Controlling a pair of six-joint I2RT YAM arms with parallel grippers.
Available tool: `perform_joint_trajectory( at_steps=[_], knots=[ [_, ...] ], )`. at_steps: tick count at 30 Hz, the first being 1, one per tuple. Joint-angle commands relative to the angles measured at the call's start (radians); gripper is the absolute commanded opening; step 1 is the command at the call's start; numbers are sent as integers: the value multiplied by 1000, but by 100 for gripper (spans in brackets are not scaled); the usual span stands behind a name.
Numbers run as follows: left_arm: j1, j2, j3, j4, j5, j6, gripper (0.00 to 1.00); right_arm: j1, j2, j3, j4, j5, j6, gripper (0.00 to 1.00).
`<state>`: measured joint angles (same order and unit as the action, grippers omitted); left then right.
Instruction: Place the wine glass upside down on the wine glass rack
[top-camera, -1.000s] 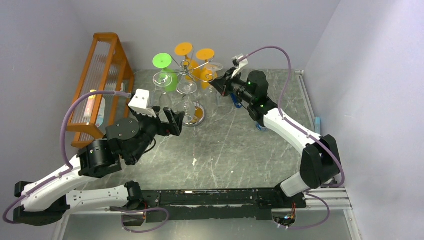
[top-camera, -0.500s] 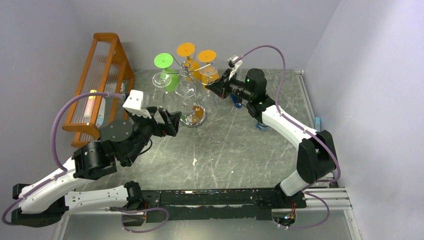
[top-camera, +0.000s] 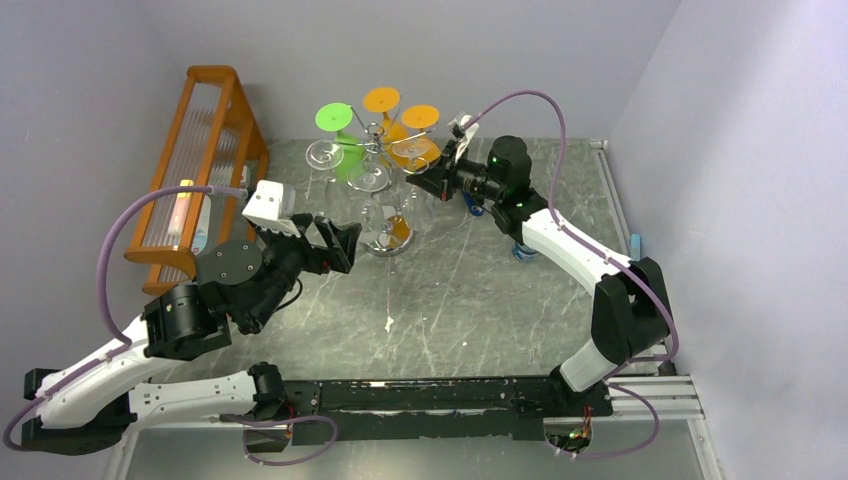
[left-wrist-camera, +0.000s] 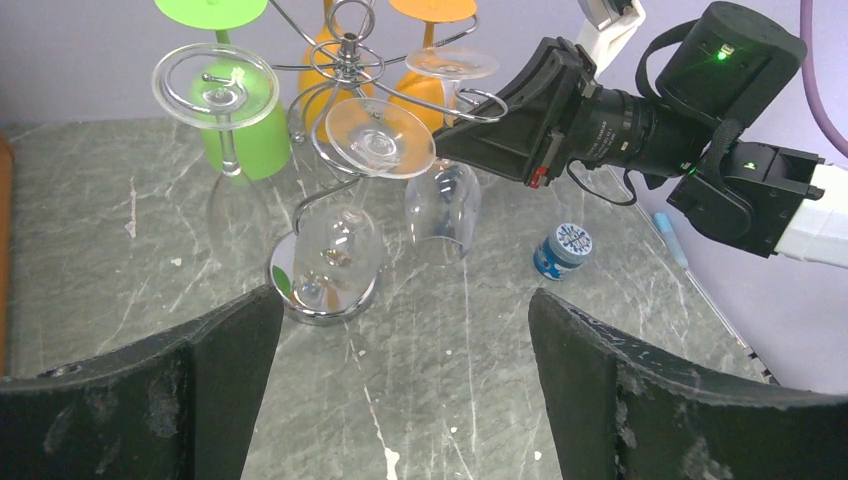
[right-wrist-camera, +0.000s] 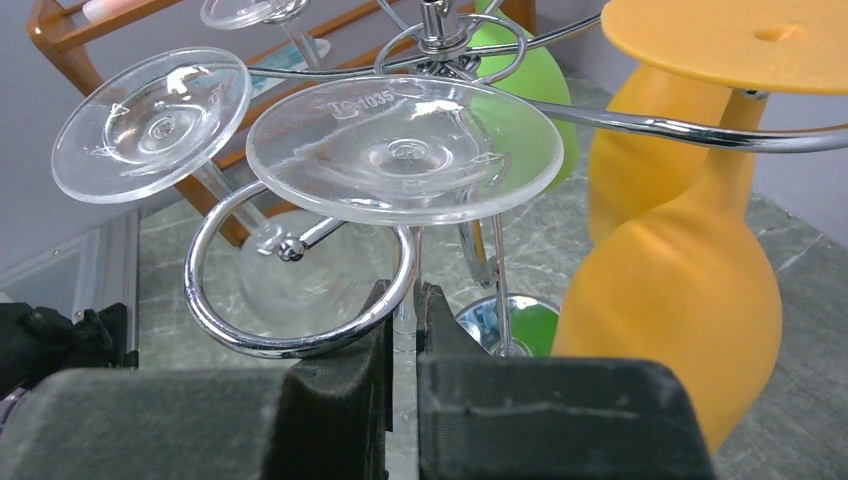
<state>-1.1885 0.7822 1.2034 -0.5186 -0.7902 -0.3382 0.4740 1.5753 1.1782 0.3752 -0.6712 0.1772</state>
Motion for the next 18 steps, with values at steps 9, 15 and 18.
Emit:
perform_joint_trajectory(
  at_steps=[9,15,18],
  knots=[
    [-3,-9,-8,-24,-12,-13,96,-2,7,63,57,-103,19,0],
    [-3,-9,-6,-23,-9,-16,96,-1,6,69,55,-94,34,0],
    [-3,-8,-6,-23,-7,-18,96,-1,6,60,79,-47,65,0]
  ],
)
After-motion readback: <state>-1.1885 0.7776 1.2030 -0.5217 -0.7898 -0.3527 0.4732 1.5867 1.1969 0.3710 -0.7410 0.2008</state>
